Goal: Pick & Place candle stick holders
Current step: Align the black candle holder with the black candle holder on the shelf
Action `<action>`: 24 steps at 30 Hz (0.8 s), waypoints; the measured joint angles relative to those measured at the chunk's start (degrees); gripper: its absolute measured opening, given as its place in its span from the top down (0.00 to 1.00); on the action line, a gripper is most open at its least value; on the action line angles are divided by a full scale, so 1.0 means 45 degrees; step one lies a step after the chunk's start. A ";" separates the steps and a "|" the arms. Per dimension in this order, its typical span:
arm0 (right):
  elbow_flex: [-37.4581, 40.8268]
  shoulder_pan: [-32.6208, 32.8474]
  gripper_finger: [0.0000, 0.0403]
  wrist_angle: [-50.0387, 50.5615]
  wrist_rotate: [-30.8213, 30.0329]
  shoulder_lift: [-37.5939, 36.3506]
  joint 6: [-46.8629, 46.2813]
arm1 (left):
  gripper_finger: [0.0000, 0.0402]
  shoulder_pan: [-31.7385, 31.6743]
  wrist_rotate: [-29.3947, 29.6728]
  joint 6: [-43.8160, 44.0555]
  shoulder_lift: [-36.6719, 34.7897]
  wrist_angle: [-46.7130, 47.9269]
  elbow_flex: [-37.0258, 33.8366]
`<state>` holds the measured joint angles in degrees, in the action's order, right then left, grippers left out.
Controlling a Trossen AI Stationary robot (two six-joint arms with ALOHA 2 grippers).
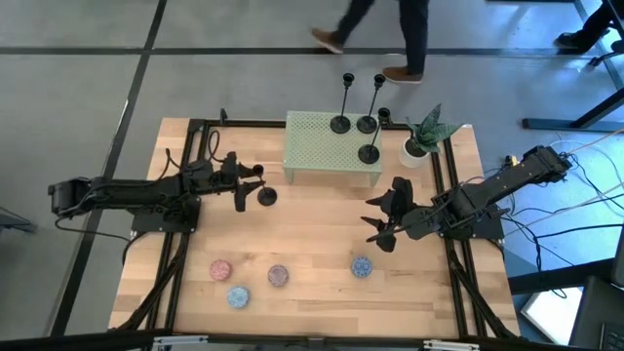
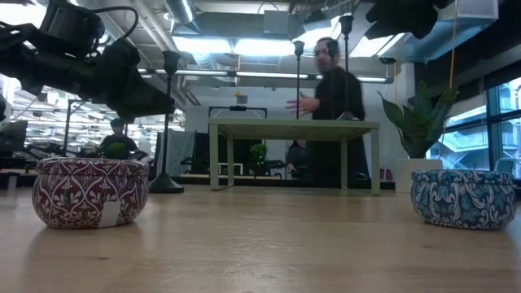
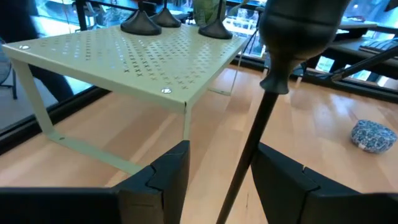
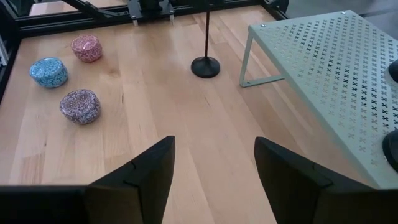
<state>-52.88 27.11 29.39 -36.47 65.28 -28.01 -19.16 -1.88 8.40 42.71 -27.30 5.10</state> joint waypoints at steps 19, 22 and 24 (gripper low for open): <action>-0.0005 0.0015 0.44 0.1481 -0.0018 -0.0187 -0.0517 | 0.96 0.0000 -0.0169 -0.0359 0.0259 -0.1968 0.0111; 0.0004 0.0137 0.44 0.2022 -0.0572 -0.0308 -0.1089 | 0.97 0.0000 -0.0443 -0.0364 0.0254 -0.1974 0.0342; 0.0172 0.0306 0.44 0.2093 -0.0902 -0.0479 -0.1378 | 0.97 0.0000 -0.0804 -0.0228 0.0237 -0.1965 0.0586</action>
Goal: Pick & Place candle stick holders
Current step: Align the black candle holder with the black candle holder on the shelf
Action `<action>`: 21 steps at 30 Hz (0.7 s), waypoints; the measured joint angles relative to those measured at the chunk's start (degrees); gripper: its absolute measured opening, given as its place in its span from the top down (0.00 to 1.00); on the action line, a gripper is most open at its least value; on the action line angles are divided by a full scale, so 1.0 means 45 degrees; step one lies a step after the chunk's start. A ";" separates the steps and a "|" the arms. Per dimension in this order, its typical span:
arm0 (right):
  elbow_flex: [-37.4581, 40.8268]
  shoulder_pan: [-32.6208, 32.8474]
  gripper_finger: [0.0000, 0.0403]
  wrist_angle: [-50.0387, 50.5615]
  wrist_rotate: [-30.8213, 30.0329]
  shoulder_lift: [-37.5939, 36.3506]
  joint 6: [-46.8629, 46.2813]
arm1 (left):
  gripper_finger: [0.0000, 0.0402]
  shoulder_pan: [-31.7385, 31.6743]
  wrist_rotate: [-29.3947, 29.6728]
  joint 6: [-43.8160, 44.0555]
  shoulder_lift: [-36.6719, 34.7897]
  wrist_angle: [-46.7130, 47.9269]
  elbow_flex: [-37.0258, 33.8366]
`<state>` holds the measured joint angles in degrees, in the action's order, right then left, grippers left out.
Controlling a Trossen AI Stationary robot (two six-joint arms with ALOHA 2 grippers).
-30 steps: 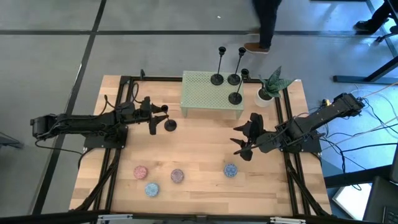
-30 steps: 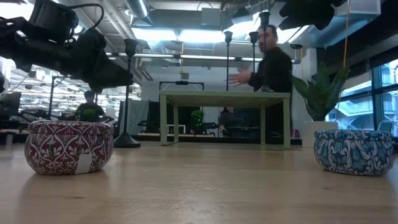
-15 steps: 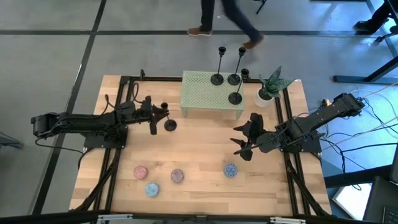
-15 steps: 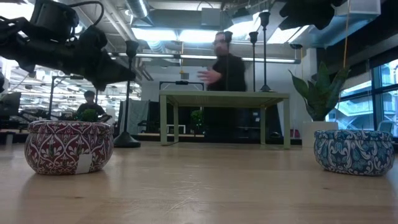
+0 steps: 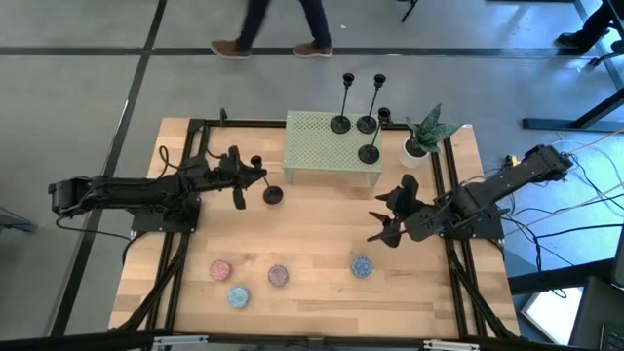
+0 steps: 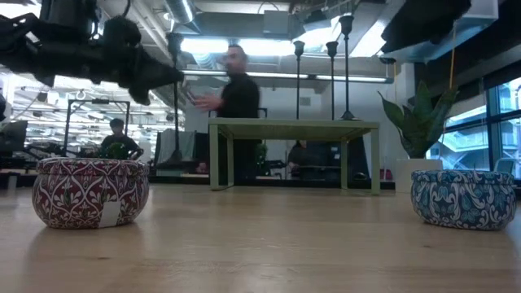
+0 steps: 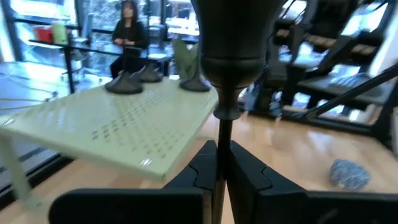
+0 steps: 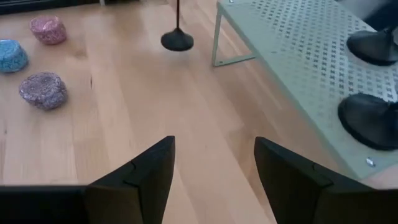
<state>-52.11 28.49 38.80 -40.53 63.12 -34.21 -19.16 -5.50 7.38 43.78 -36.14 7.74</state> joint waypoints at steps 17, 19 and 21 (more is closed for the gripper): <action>0.5240 0.0612 0.44 -0.3685 -0.0001 -0.4410 0.0039 | 0.96 0.2007 -0.1186 -0.0138 0.0069 0.4686 0.5176; 0.5595 0.0612 0.44 -0.3870 0.0008 -0.4824 0.0028 | 0.96 0.2248 -0.0908 -0.0385 0.0347 0.4691 0.5626; 0.5776 0.0613 0.44 -0.3971 0.0004 -0.5113 0.0033 | 0.96 0.2364 -0.0723 -0.0620 0.0862 0.4639 0.6149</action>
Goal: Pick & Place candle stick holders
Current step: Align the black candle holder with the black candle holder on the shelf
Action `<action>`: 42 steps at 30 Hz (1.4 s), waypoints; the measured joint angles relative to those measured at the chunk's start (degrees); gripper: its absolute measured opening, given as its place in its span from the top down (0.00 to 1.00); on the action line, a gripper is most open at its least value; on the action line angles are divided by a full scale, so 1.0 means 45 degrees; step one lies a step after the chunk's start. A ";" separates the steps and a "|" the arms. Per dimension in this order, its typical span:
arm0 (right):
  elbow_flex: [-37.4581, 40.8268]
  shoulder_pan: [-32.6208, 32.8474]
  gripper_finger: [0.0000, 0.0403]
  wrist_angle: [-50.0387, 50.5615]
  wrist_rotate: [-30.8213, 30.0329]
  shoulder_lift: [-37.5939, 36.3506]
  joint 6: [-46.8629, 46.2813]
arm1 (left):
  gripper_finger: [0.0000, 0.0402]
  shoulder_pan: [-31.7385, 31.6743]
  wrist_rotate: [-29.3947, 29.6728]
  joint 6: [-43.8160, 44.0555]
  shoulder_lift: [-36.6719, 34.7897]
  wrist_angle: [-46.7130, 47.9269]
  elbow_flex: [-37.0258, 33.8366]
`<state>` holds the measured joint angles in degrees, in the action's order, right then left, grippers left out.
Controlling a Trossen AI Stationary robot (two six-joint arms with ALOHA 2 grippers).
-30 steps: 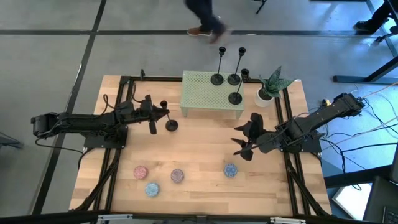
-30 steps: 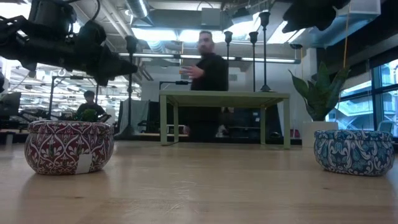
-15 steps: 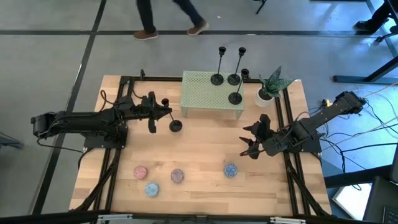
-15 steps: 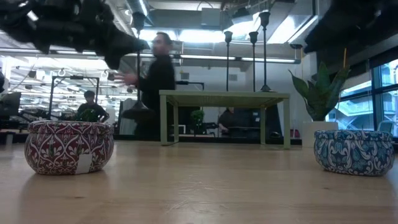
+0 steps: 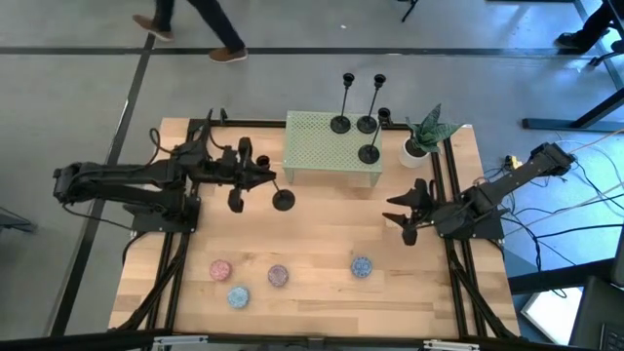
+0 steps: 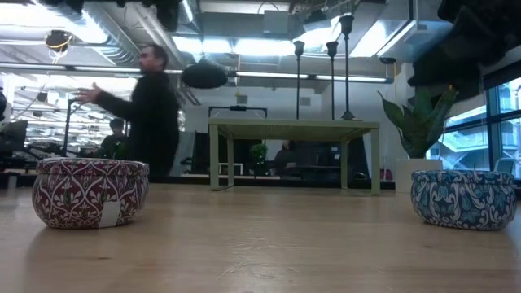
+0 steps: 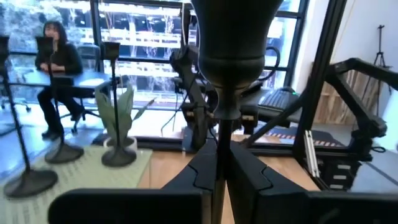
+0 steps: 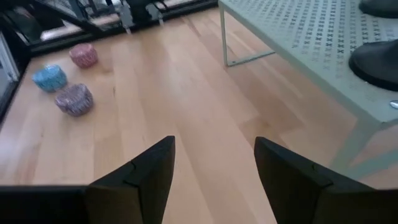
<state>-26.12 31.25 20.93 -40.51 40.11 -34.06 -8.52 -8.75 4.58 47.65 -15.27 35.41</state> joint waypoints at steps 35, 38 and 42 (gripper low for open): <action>0.0050 0.0001 0.44 -0.0856 0.0009 -0.0193 0.0967 | 0.96 -0.3312 -0.2998 -0.2158 1.1343 0.0387 0.9977; 0.0050 0.0004 0.44 -0.0860 0.0009 -0.0193 0.0981 | 0.96 -0.3575 -0.2998 -0.1911 1.1352 0.0413 0.9978; 0.0050 0.0004 0.44 -0.0861 0.0009 -0.0193 0.0972 | 0.96 -0.3670 -0.2988 -0.1857 1.1352 0.0430 0.9978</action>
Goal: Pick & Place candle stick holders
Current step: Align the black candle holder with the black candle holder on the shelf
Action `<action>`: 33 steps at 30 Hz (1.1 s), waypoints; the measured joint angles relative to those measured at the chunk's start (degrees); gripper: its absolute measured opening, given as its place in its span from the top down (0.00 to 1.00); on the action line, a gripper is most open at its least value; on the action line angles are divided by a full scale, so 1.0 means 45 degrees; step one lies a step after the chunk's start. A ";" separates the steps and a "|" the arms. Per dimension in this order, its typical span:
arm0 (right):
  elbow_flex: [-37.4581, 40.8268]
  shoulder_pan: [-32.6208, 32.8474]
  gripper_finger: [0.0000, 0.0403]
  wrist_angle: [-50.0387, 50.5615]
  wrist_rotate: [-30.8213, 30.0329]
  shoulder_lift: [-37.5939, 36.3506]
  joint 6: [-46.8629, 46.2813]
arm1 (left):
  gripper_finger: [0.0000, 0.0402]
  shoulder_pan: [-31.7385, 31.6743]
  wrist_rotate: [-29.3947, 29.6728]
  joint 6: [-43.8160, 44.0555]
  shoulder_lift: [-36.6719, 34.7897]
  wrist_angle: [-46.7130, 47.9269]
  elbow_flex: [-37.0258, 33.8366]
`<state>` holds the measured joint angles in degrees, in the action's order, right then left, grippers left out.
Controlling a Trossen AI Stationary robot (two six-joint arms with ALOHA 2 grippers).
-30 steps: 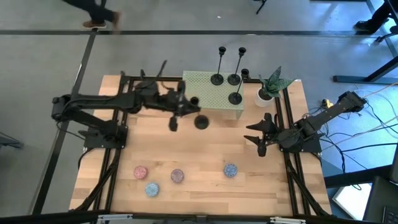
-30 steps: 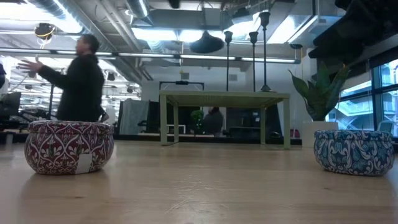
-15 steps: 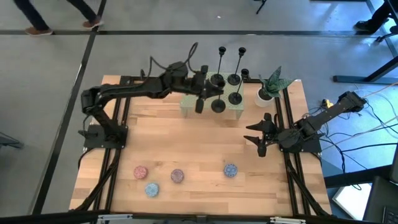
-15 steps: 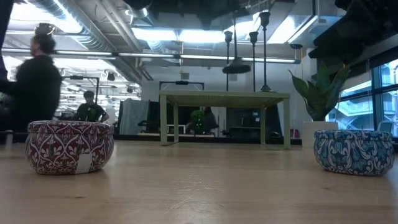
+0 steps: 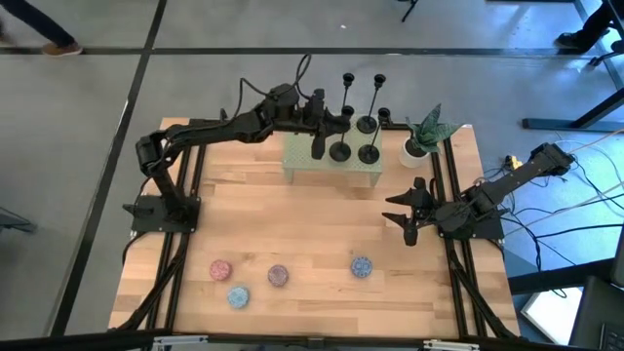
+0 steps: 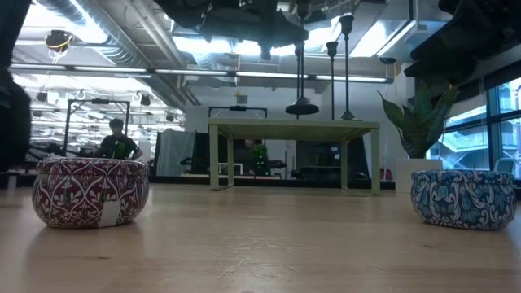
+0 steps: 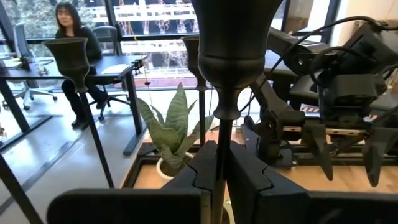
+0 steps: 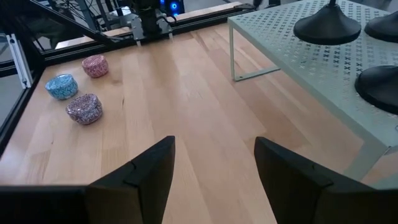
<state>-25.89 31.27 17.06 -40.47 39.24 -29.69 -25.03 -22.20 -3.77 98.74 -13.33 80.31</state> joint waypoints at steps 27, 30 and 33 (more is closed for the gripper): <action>0.0000 0.0000 0.44 -0.0019 0.0010 0.0004 -0.0006 | 0.96 0.0062 0.0014 0.0039 0.0540 -0.0394 0.0004; 0.0000 -0.0001 0.44 -0.0019 0.0010 0.0001 -0.0010 | 0.96 0.0066 0.0010 0.0056 0.0763 -0.0647 0.0000; 0.0000 0.0000 0.44 -0.0019 0.0010 0.0005 -0.0006 | 0.96 0.0036 0.0010 0.0293 0.0811 -0.0613 0.0000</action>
<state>-25.89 31.27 16.97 -40.42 39.27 -29.71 -24.87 -22.15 -2.45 102.39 -16.09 80.31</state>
